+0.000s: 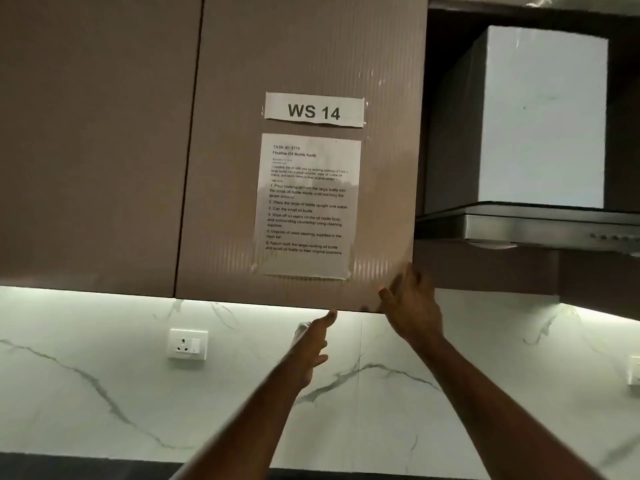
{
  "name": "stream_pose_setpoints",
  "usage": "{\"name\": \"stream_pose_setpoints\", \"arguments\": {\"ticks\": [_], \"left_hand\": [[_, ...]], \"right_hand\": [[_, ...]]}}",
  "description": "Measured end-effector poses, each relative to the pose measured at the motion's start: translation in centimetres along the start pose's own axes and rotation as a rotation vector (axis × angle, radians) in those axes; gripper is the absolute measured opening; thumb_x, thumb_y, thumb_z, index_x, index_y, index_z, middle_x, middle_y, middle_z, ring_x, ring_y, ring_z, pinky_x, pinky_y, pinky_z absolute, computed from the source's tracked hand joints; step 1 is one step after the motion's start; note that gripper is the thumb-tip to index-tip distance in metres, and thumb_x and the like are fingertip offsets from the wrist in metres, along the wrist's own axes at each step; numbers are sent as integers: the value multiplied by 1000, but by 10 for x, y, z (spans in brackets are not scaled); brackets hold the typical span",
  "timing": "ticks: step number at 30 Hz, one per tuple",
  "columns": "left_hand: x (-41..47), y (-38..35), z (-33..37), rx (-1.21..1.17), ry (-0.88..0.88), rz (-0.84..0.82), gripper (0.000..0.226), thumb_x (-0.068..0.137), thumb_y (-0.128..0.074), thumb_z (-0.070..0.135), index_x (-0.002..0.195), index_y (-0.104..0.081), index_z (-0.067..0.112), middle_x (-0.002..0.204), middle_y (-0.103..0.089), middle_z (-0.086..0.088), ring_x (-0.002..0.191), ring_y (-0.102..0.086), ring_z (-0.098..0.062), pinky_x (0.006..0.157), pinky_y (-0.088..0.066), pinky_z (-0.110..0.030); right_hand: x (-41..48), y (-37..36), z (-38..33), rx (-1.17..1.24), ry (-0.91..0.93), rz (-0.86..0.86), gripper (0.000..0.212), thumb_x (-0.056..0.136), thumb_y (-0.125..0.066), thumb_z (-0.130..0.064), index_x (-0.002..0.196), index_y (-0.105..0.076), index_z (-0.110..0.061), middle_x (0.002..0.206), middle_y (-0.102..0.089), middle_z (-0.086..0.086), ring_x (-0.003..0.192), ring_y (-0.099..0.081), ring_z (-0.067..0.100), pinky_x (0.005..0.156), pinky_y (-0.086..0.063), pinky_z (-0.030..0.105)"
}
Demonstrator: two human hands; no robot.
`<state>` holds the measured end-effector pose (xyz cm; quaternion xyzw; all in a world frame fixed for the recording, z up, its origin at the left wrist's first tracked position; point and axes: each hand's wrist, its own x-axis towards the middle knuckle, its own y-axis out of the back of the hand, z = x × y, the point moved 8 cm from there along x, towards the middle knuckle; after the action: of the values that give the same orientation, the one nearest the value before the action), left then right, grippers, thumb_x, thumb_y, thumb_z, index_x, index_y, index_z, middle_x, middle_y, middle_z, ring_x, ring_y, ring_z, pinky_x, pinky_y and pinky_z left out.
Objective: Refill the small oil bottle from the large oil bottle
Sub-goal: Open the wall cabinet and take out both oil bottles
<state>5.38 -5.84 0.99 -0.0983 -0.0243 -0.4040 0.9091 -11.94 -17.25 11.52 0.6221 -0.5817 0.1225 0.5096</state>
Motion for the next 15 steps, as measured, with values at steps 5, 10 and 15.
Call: {"name": "stream_pose_setpoints", "arguments": {"ticks": [5, 10, 15], "left_hand": [[53, -11, 12, -341, -35, -38, 73, 69, -92, 44, 133, -64, 22, 128, -70, -2, 120, -64, -25, 95, -52, -42], [72, -20, 8, -585, -66, -42, 64, 73, -90, 19, 128, -59, 13, 119, -75, -15, 111, -72, -32, 102, -56, -46], [64, -20, 8, -623, -40, -29, 65, 74, -91, 19, 130, -60, 10, 118, -75, -16, 112, -72, -33, 97, -59, -42]], "right_hand": [[26, -16, 24, 103, -22, 163, 65, 101, -63, -43, 154, -36, -19, 143, -49, 13, 123, -57, 32, 89, -59, 50], [36, -16, 33, 161, -20, 281, 56, 98, -70, -39, 144, -48, -18, 136, -55, 7, 113, -55, 18, 84, -52, 35], [27, -12, 29, 232, -3, 286, 55, 100, -66, -42, 146, -42, -25, 140, -54, 5, 119, -62, 27, 88, -62, 49]]}}
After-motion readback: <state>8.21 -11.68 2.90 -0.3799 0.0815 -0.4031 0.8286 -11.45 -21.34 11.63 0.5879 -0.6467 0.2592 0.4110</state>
